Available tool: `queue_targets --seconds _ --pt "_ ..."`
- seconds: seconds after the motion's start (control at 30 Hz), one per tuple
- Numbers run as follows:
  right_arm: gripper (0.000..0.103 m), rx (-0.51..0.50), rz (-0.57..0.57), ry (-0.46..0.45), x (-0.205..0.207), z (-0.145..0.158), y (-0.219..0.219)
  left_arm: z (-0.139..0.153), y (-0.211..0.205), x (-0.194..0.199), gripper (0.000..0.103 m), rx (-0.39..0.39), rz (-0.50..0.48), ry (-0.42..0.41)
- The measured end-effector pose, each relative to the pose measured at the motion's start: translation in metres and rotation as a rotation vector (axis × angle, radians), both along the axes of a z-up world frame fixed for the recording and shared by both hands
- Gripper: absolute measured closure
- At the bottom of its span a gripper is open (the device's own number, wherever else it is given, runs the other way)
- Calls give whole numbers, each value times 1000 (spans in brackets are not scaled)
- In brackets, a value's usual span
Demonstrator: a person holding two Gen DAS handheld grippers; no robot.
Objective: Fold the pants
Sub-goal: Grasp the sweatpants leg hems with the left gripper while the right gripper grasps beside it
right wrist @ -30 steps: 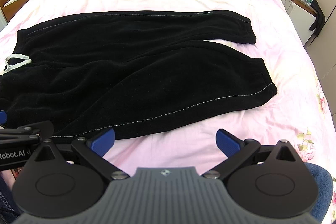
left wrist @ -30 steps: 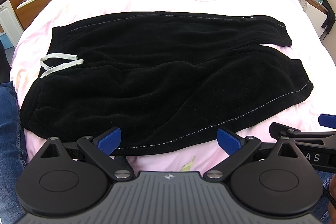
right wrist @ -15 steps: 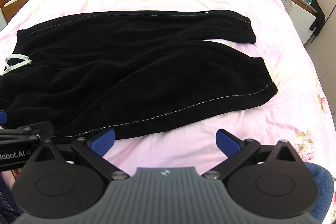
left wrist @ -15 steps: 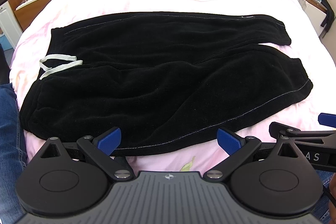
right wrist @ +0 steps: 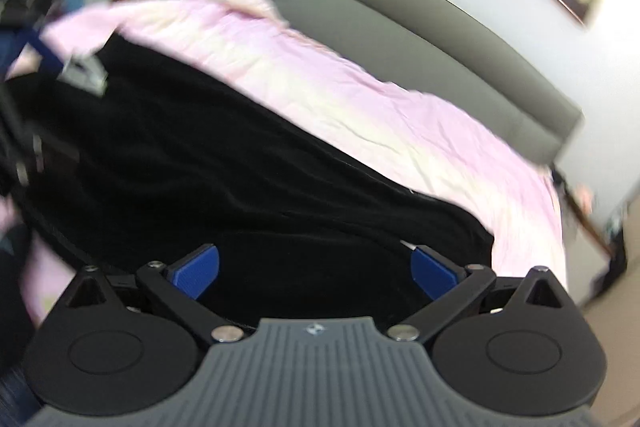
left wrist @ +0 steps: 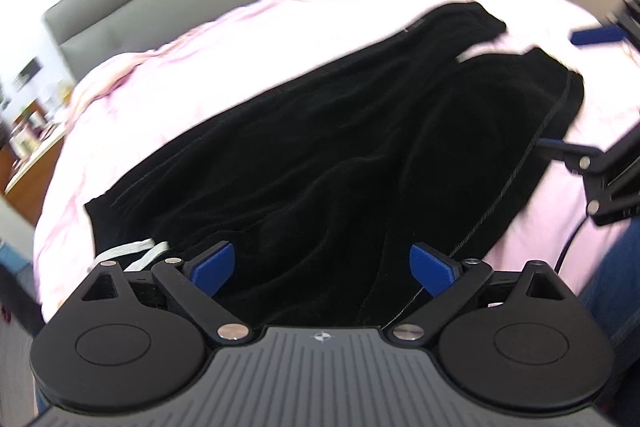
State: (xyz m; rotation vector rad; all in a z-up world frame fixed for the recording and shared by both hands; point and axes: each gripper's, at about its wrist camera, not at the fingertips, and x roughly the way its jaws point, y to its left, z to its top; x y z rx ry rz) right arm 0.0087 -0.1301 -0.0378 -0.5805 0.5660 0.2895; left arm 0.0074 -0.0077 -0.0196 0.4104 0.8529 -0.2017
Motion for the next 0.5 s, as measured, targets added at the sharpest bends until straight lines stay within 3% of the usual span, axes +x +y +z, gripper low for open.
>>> queue_targets --seconds 0.13,0.2,0.27,0.37,0.5 --pt "10 -127 197 25 5 -31 0 -35 -5 -6 0 142 -135 -18" --pt "28 -207 236 52 11 -47 1 -57 -10 -7 0 225 -195 6" --pt "48 -266 284 95 18 -64 0 -71 -11 -4 14 229 -237 64" --pt "54 -344 380 95 20 -80 1 -84 -14 -4 14 208 -305 110" --pt "57 -454 555 72 14 -101 0 -101 -22 -10 14 299 -386 100"
